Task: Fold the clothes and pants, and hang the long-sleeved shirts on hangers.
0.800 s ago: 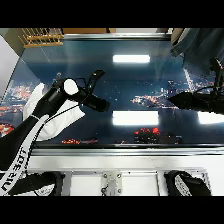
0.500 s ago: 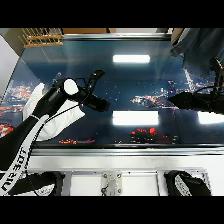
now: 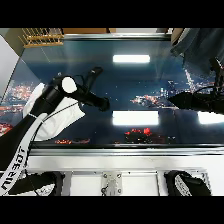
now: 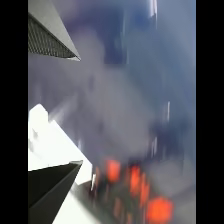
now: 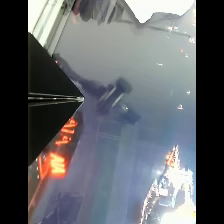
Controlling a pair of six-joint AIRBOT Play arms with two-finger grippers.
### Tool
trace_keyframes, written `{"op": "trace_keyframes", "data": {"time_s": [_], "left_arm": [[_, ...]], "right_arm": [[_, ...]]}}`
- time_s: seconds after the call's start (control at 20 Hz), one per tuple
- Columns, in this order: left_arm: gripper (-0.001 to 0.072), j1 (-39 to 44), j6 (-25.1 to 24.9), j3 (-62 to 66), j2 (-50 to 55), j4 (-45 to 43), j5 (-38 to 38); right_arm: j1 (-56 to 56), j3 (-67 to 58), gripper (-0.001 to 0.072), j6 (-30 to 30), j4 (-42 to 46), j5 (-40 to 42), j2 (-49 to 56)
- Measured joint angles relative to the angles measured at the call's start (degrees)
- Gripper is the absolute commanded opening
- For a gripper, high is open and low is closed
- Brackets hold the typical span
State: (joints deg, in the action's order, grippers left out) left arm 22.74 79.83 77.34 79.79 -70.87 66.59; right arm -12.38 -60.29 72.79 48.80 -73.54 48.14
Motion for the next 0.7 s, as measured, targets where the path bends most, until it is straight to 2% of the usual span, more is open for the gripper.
{"op": "trace_keyframes", "data": {"time_s": [0.15,0.3,0.45,0.7], "left_arm": [[0.0720,-7.9,6.1,4.6,-1.0,-15.8,3.7],[0.0720,-19.8,11.2,5.4,-2.6,-25.3,4.1],[0.0720,-31.7,14.6,1.4,-3.3,-27.9,0.5],[0.0720,-44.9,16.4,-7.6,0.1,-23.2,-8.7]], "right_arm": [[0.0,0.0,0.0021,0.0,0.0,0.0,0.0],[0.0,0.0,0.0021,0.0,0.0,0.0,0.0],[0.0,0.0,0.0021,0.0,0.0,0.0,0.0],[0.0,0.0,0.0021,0.0,0.0,0.0,0.0]]}}
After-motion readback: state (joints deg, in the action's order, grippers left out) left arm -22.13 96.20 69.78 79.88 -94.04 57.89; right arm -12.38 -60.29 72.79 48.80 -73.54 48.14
